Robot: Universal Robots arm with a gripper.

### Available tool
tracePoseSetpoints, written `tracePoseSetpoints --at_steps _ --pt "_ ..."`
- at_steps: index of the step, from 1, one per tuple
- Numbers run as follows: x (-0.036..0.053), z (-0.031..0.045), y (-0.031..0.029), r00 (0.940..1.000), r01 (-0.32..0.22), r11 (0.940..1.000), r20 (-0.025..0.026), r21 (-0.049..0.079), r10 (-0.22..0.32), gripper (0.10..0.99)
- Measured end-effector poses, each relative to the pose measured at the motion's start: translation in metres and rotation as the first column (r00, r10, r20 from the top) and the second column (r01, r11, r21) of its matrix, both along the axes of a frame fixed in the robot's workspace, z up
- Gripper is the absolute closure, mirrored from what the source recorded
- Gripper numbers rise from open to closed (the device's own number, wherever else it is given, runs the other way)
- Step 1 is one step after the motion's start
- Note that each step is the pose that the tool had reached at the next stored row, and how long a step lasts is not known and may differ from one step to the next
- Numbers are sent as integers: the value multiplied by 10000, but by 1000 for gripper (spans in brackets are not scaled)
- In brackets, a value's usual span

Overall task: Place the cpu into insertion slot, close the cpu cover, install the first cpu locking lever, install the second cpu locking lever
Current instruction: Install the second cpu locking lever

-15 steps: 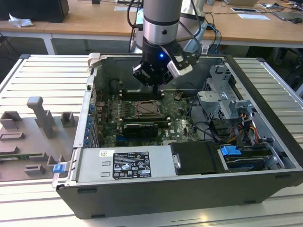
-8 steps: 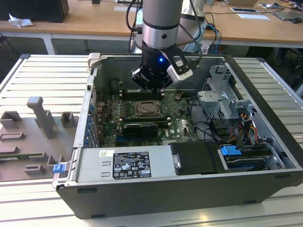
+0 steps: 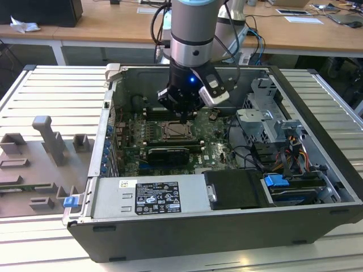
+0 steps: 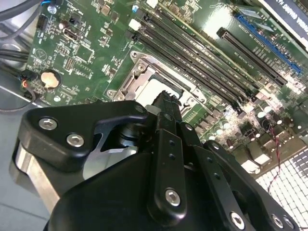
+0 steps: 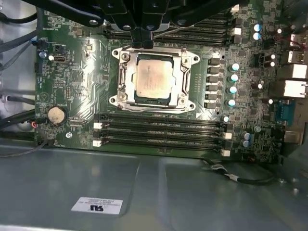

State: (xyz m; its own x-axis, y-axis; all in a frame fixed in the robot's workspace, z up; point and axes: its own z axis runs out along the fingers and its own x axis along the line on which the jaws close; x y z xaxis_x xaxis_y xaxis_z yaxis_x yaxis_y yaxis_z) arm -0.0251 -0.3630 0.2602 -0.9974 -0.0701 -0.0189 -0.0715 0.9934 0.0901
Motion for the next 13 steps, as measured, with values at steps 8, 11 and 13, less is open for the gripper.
tracePoseSetpoints --at_steps 8,11,13 --pt "-126 -104 -74 9999 -121 9999 0 16 121 980" --pt "-180 -125 -142 9999 -131 9998 3 157 131 980" --pt "-293 -188 -165 9999 -165 9997 3 202 165 980"
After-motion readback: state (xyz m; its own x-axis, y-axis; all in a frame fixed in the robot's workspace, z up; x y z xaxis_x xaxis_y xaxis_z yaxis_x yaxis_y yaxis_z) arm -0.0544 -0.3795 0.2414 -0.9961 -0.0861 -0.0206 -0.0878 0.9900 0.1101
